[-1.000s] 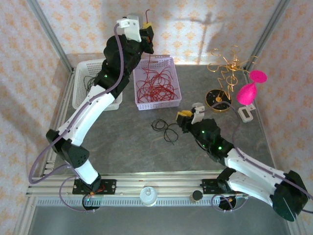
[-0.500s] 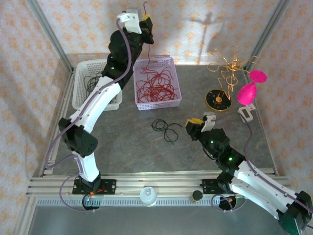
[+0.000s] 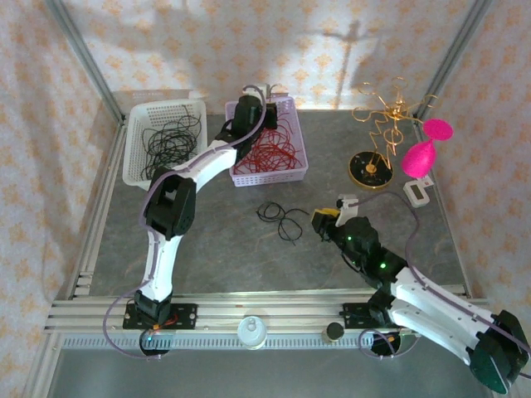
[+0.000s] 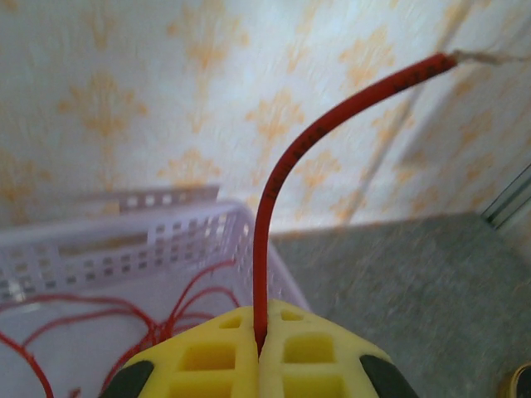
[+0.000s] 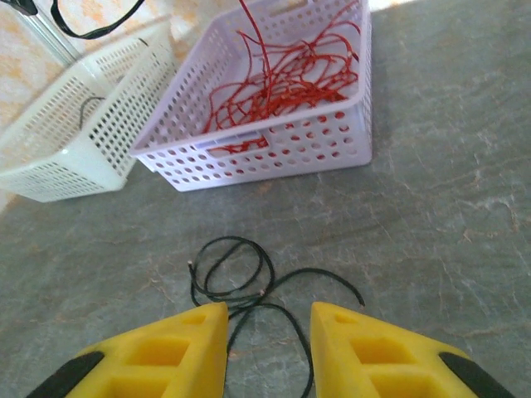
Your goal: Untangle the cables
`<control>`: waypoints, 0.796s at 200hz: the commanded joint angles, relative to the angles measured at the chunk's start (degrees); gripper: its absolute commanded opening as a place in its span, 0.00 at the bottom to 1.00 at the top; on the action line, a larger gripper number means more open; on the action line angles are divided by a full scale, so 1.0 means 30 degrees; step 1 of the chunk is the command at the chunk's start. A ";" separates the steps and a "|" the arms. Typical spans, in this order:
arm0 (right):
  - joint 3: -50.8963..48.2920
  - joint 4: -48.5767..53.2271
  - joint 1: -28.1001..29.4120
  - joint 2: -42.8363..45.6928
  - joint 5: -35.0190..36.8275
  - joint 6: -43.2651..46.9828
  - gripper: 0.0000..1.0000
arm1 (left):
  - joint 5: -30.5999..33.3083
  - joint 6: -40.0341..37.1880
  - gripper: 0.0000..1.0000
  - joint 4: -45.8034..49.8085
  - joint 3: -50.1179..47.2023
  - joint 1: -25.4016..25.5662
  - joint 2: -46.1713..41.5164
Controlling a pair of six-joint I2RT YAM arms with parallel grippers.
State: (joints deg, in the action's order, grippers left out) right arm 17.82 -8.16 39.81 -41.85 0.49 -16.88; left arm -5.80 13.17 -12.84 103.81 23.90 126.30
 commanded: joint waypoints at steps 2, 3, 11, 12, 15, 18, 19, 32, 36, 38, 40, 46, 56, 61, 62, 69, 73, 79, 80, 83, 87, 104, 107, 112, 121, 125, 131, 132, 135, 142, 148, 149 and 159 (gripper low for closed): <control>0.0165 -0.0062 -0.0474 -0.0992 -0.0153 -0.0636 0.31 | 0.0019 0.0741 0.00 0.0908 -0.0088 -0.0013 0.0682; 0.0173 -0.0062 -0.0500 -0.1051 -0.0188 -0.0639 0.31 | 0.0054 0.0754 0.00 0.0983 -0.0075 -0.0005 0.0722; 0.0225 -0.0131 -0.0742 -0.1502 -0.0481 -0.0692 0.31 | 0.0182 0.0767 0.00 0.1542 0.0044 -0.0038 0.1051; 0.0233 -0.0141 -0.0781 -0.1555 -0.0528 -0.0696 0.31 | 0.0194 0.0752 0.00 0.1593 0.0064 -0.0018 0.1082; 0.0239 -0.0171 -0.0859 -0.1704 -0.0671 -0.0721 0.31 | 0.0226 0.0779 0.00 0.1824 0.0133 -0.0015 0.1204; 0.0266 -0.0226 -0.0938 -0.1899 -0.0802 -0.0747 0.31 | 0.0307 0.0823 0.00 0.1985 0.0167 -0.0026 0.1300; 0.0268 -0.0232 -0.0967 -0.1959 -0.0835 -0.0753 0.31 | 0.0315 0.0824 0.00 0.2063 0.0199 -0.0027 0.1338; 0.0434 -0.0366 -0.1320 -0.2664 -0.1342 -0.0828 0.31 | 0.0610 0.0882 0.00 0.2852 0.0350 -0.0071 0.1706; 0.0487 -0.0383 -0.1402 -0.2874 -0.1466 -0.0829 0.31 | 0.0669 0.0904 0.00 0.3039 0.0377 -0.0107 0.1776; 0.0551 -0.0384 -0.1434 -0.2935 -0.1515 -0.0842 0.31 | 0.0688 0.0911 0.00 0.3142 0.0399 -0.0135 0.1835; 0.0574 -0.0384 -0.1493 -0.3053 -0.1578 -0.0845 0.31 | 0.0700 0.0920 0.00 0.3212 0.0405 -0.0150 0.1909; 0.0694 -0.0359 -0.1576 -0.3331 -0.1670 -0.0865 0.31 | 0.0731 0.0965 0.03 0.3493 0.0445 -0.0214 0.2023; 0.0903 -0.0257 -0.1646 -0.3648 -0.1695 -0.0863 0.31 | 0.0788 0.1102 0.13 0.3910 0.0473 -0.0261 0.2195; 0.0982 -0.0216 -0.1678 -0.3776 -0.1688 -0.0882 0.31 | 0.0815 0.1168 0.20 0.4183 0.0547 -0.0345 0.2338; 0.0992 -0.0198 -0.1673 -0.3791 -0.1687 -0.0893 0.31 | 0.0818 0.1187 0.21 0.4246 0.0579 -0.0347 0.2355; 0.1074 -0.0151 -0.1724 -0.3884 -0.1685 -0.0931 0.31 | 0.0821 0.1277 0.26 0.4659 0.0760 -0.0415 0.2506; 0.1089 -0.0150 -0.1728 -0.3920 -0.1687 -0.0949 0.31 | 0.0757 0.1320 0.27 0.4895 0.0877 -0.0484 0.2613; 0.1090 -0.0150 -0.1742 -0.3935 -0.1709 -0.0967 0.32 | 0.0663 0.1352 0.29 0.5212 0.1040 -0.0558 0.2705; 0.1075 -0.0165 -0.1750 -0.3929 -0.1698 -0.0965 0.32 | 0.0625 0.1367 0.29 0.5244 0.1046 -0.0556 0.2715; 0.1062 -0.0174 -0.1756 -0.3945 -0.1714 -0.1015 0.32 | 0.0599 0.1365 0.30 0.5335 0.1069 -0.0581 0.2734; 0.1020 -0.0221 -0.1757 -0.3924 -0.1711 -0.1038 0.32 | 0.0573 0.1386 0.30 0.5434 0.1080 -0.0606 0.2732; 0.0944 -0.0411 -0.1812 -0.3949 -0.1708 -0.1135 0.32 | 0.0557 0.1346 0.32 0.5540 0.0869 -0.0717 0.2359; 0.0951 -0.0454 -0.1815 -0.3970 -0.1708 -0.1165 0.32 | 0.0557 0.1330 0.33 0.5518 0.0827 -0.0729 0.2243; 0.0972 -0.0472 -0.1816 -0.4003 -0.1737 -0.1166 0.32 | 0.0557 0.1287 0.34 0.5485 0.0671 -0.0737 0.2012; 0.1079 -0.0443 -0.1830 -0.4114 -0.1744 -0.1158 0.32 | 0.0514 0.1243 0.36 0.5280 0.0356 -0.0742 0.1584; 0.1139 -0.0364 -0.1844 -0.4180 -0.1733 -0.1164 0.33 | 0.0459 0.1236 0.37 0.5185 0.0231 -0.0735 0.1388; 0.1296 -0.0233 -0.1873 -0.4287 -0.1701 -0.1116 0.33 | 0.0311 0.1235 0.38 0.5065 0.0042 -0.0737 0.1053; 0.1325 -0.0206 -0.1874 -0.4310 -0.1694 -0.1098 0.33 | 0.0288 0.1235 0.38 0.5053 0.0019 -0.0734 0.1010; 0.1372 -0.0098 -0.1874 -0.4334 -0.1681 -0.1079 0.34 | 0.0205 0.1232 0.38 0.5014 -0.0070 -0.0742 0.0862; 0.1580 0.0155 -0.1882 -0.4444 -0.1662 -0.1000 0.35 | 0.0018 0.1278 0.38 0.4990 -0.0270 -0.0732 0.0443; 0.1747 0.0398 -0.1883 -0.4504 -0.1611 -0.0885 0.35 | -0.0150 0.1340 0.38 0.4962 -0.0524 -0.0733 0.0022; 0.1770 0.0417 -0.1879 -0.4521 -0.1590 -0.0866 0.35 | -0.0177 0.1346 0.38 0.4958 -0.0601 -0.0717 -0.0062; 0.2006 0.0823 -0.1928 -0.4557 -0.1491 -0.0766 0.37 | -0.0321 0.1466 0.39 0.4734 -0.1392 -0.0679 -0.0943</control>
State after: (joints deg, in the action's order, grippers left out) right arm 20.60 -7.86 34.44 -55.07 -4.54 -19.51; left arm -5.45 16.67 2.09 102.87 21.63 131.63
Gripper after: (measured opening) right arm 0.355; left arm 0.383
